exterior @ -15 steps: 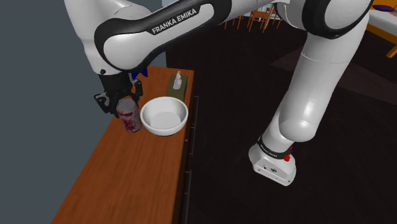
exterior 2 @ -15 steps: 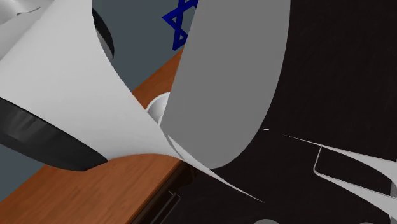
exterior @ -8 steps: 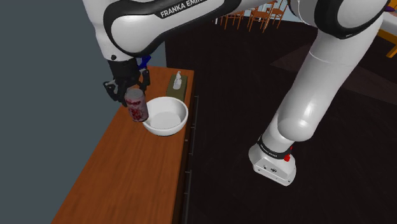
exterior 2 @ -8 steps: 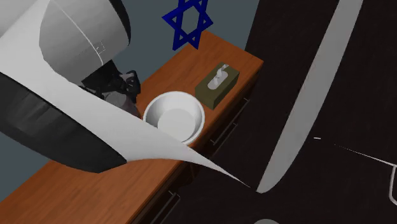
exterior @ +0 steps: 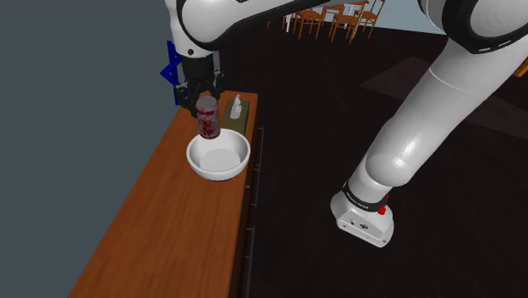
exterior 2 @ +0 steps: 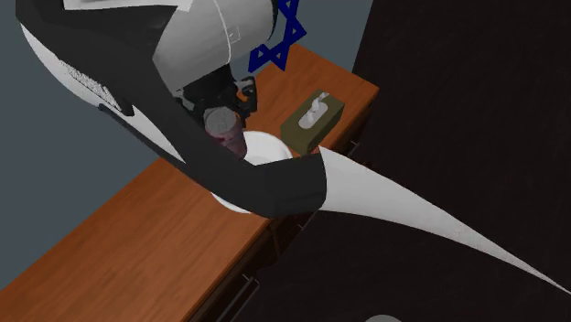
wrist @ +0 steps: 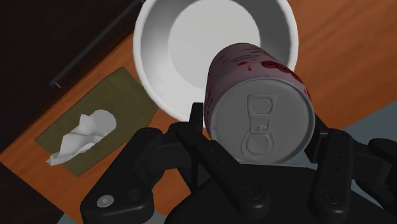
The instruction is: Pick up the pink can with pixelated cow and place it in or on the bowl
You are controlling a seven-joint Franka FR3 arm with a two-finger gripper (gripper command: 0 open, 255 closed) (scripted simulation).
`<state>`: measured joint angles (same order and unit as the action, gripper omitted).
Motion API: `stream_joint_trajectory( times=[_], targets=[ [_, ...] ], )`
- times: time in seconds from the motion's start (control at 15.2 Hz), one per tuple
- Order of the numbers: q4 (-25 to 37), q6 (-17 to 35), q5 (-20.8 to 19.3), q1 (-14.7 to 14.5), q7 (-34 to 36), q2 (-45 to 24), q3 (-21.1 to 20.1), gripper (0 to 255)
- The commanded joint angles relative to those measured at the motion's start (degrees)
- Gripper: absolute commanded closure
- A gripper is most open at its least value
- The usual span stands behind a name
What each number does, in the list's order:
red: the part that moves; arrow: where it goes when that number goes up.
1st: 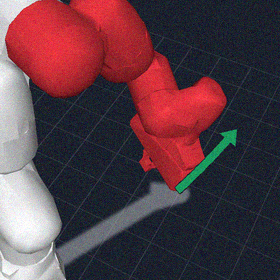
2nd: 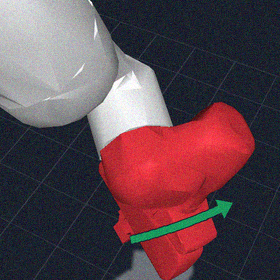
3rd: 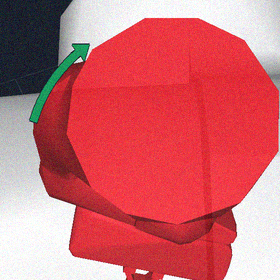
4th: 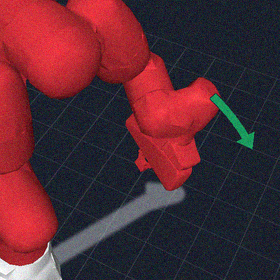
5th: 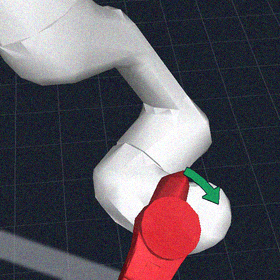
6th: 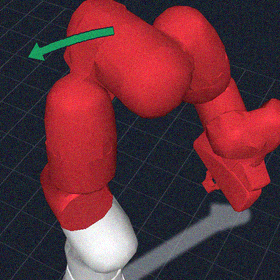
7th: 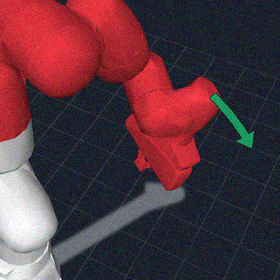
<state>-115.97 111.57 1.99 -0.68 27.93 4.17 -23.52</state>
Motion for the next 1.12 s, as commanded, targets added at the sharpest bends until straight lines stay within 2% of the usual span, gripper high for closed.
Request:
stream_joint_trajectory(
  times=[0.0, 1.06],
  targets=[
    [-1.9, -0.2, 0.8, 1.3, -3.4, 2.3, 1.7, 255],
    [-10.1, 12.0, -0.8, 1.1, -2.2, -2.1, 1.1, 255]
  ],
)
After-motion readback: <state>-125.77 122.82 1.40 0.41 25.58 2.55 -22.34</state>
